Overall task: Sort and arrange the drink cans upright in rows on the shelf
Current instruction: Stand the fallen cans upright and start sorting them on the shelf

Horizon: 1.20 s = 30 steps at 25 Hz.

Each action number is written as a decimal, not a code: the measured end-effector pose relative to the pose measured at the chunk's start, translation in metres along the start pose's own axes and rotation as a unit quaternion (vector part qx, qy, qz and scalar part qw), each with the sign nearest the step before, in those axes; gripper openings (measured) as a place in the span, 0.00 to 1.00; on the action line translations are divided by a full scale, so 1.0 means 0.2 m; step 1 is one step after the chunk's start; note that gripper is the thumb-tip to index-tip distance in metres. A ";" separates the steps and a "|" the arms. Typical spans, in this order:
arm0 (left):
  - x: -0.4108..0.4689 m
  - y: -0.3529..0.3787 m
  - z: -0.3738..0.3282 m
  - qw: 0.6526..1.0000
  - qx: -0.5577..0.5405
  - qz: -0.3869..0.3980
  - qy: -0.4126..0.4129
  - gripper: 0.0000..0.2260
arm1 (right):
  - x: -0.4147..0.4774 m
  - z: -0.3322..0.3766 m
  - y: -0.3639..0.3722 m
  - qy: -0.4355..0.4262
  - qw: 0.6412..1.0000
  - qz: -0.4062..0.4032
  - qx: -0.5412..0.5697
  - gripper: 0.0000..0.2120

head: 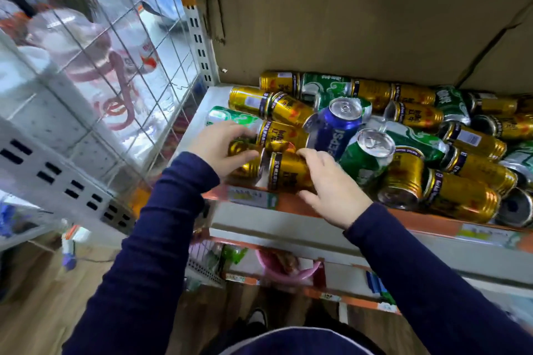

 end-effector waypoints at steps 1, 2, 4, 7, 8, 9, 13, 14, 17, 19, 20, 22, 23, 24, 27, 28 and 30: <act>0.00 0.01 0.03 1.000 0.012 0.011 0.009 0.22 | 0.00 0.00 0.00 0.021 1.000 -0.008 0.021 0.33; 0.00 0.01 0.05 0.999 0.019 0.020 0.016 0.24 | 0.00 0.00 0.00 0.030 0.999 -0.017 0.029 0.32; 0.01 0.02 0.07 0.998 0.034 0.040 0.029 0.27 | -0.01 0.02 -0.05 0.041 0.998 -0.051 0.026 0.32; 0.03 0.04 0.07 0.993 0.088 0.066 0.038 0.32 | -0.03 0.08 -0.14 0.051 0.992 -0.113 -0.013 0.32; 0.04 0.05 0.07 0.991 0.113 0.069 0.035 0.33 | -0.03 0.09 -0.16 0.048 0.991 -0.122 -0.028 0.32; 0.05 0.06 0.06 0.987 0.138 0.070 0.032 0.34 | -0.02 0.11 -0.17 0.045 0.990 -0.125 -0.041 0.33; 0.06 0.06 0.04 0.979 0.187 0.077 0.034 0.37 | 0.02 0.13 -0.19 0.020 0.992 -0.068 -0.101 0.40; 0.07 0.06 0.04 0.977 0.195 0.077 0.038 0.37 | 0.04 0.13 -0.21 0.019 0.993 -0.047 -0.107 0.41; 0.08 0.06 0.04 0.972 0.217 0.065 0.056 0.36 | 0.07 0.10 -0.25 0.048 0.995 -0.007 -0.092 0.40; 0.06 0.05 0.05 0.985 0.156 0.029 0.065 0.35 | 0.08 0.09 -0.26 0.050 0.994 0.010 -0.096 0.37; 0.05 0.04 0.05 0.994 0.091 0.001 0.057 0.36 | 0.08 0.09 -0.26 0.049 0.994 0.009 -0.095 0.37; 0.02 0.03 0.05 0.997 -0.036 -0.060 0.041 0.37 | 0.08 0.09 -0.25 0.049 0.994 -0.016 -0.093 0.37; 0.01 0.03 0.05 0.994 -0.069 -0.076 0.042 0.36 | 0.07 0.09 -0.24 0.049 0.994 -0.035 -0.095 0.37; 0.01 0.05 0.04 0.992 -0.088 -0.082 0.045 0.36 | 0.07 0.09 -0.23 0.050 0.993 -0.052 -0.096 0.37; 0.00 0.11 0.04 0.985 -0.143 -0.088 0.031 0.35 | 0.05 0.09 -0.21 0.047 0.992 -0.075 -0.085 0.38; 0.00 0.12 0.05 0.983 -0.160 -0.090 0.023 0.35 | 0.05 0.08 -0.20 0.045 0.992 -0.081 -0.083 0.38; 0.01 0.13 0.07 0.980 -0.177 -0.093 0.012 0.35 | 0.04 0.07 -0.19 0.043 0.991 -0.095 -0.081 0.38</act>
Point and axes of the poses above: each hand's wrist, its own x-axis towards the middle knuckle, its own y-axis out of the palm, z = x × y, the point moved 2 cm from there along x, towards the middle knuckle, and after that the axes turned 9 degrees about -y, right-handed, at the moved point
